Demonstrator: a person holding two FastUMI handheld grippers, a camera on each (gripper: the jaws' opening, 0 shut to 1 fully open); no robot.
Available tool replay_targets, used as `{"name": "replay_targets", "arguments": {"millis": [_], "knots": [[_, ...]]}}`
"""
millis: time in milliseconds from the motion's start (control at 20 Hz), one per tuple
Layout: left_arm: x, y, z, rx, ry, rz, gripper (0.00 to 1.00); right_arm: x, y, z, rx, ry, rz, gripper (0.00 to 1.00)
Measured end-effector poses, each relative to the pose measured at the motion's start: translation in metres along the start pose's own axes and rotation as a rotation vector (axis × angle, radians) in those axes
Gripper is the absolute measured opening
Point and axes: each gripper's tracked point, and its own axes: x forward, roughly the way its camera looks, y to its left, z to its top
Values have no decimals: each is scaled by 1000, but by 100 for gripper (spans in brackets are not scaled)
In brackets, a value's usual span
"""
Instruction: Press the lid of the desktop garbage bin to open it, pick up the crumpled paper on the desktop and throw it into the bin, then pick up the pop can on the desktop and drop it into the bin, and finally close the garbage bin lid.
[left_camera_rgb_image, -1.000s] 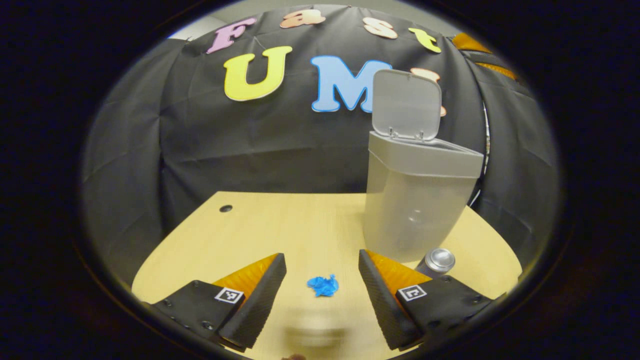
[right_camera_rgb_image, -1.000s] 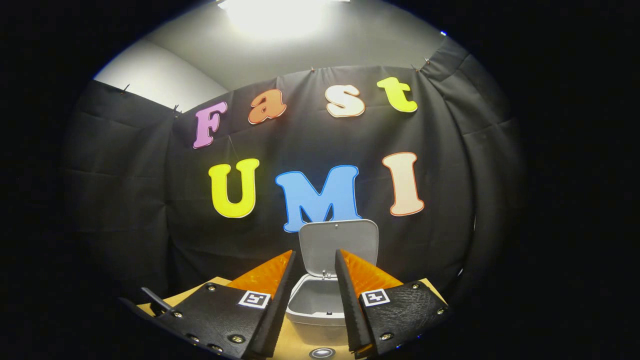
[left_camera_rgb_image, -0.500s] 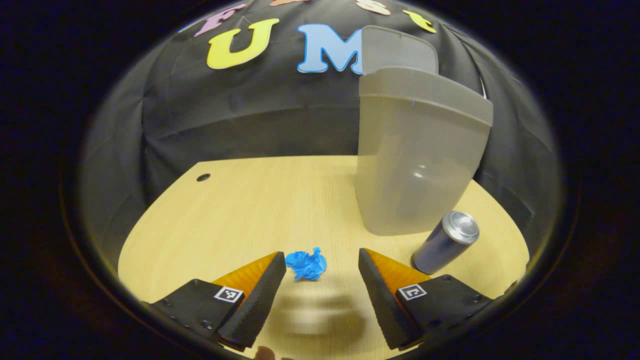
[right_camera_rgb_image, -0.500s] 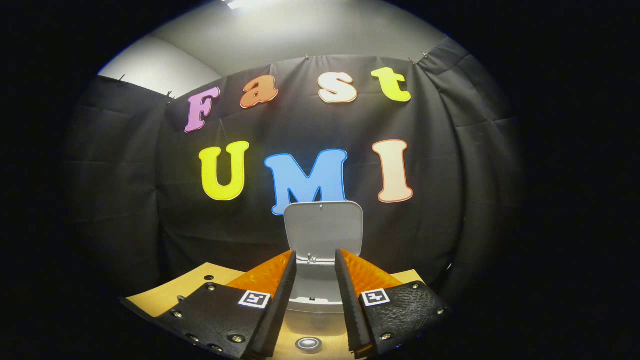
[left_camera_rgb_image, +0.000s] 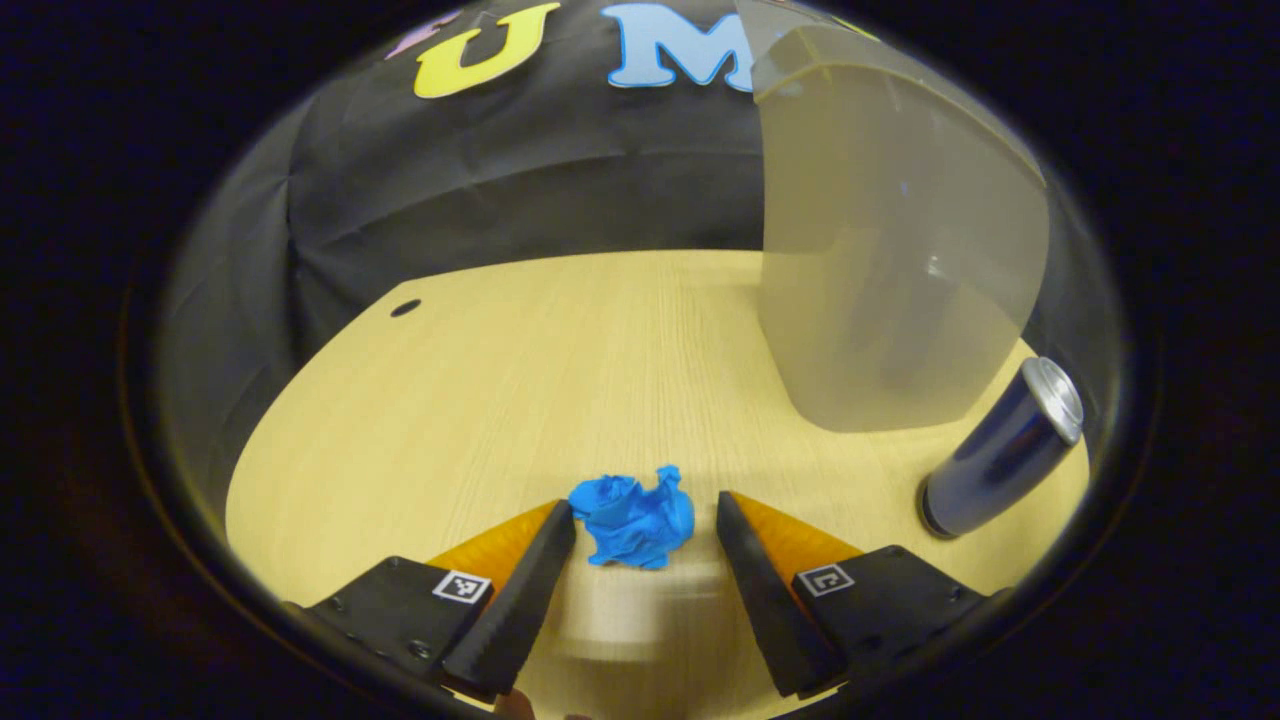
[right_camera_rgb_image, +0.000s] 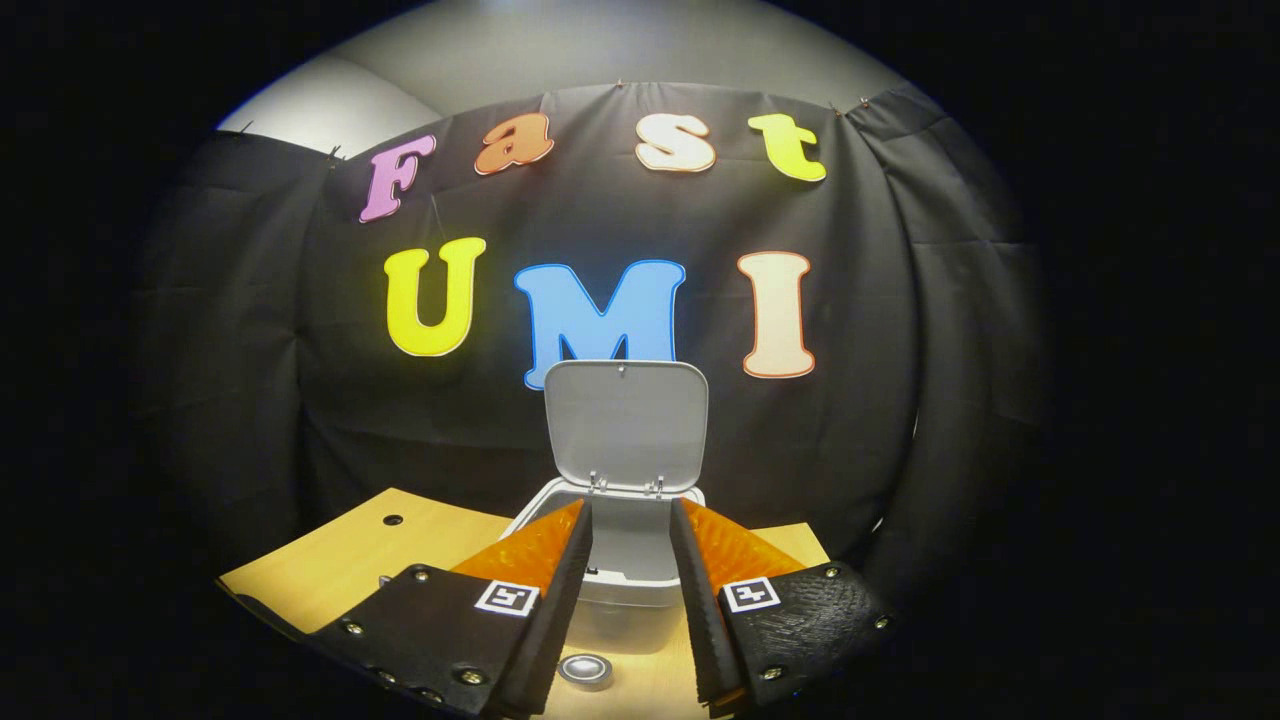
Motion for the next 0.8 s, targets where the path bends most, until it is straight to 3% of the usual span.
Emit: {"name": "replay_targets", "arguments": {"millis": [200, 250, 400, 450, 800], "knots": [[-5, 3, 4, -17, -28, 4, 98, 9, 3, -5, -2, 19, 4, 53], [-2, 5, 4, -10, -27, 14, 92, 11, 4, -6, -3, 17, 5, 53], [-3, 5, 3, 18, -19, 31, 59, 14, 5, -7, -15, 19, 5, 53], [-3, 5, 3, 32, -13, 28, 40, 14, 6, -9, -17, 25, 7, 53], [-23, 3, 12, 21, -26, 17, 41, 11, 14, -9, -42, 16, 24, 53]]}}
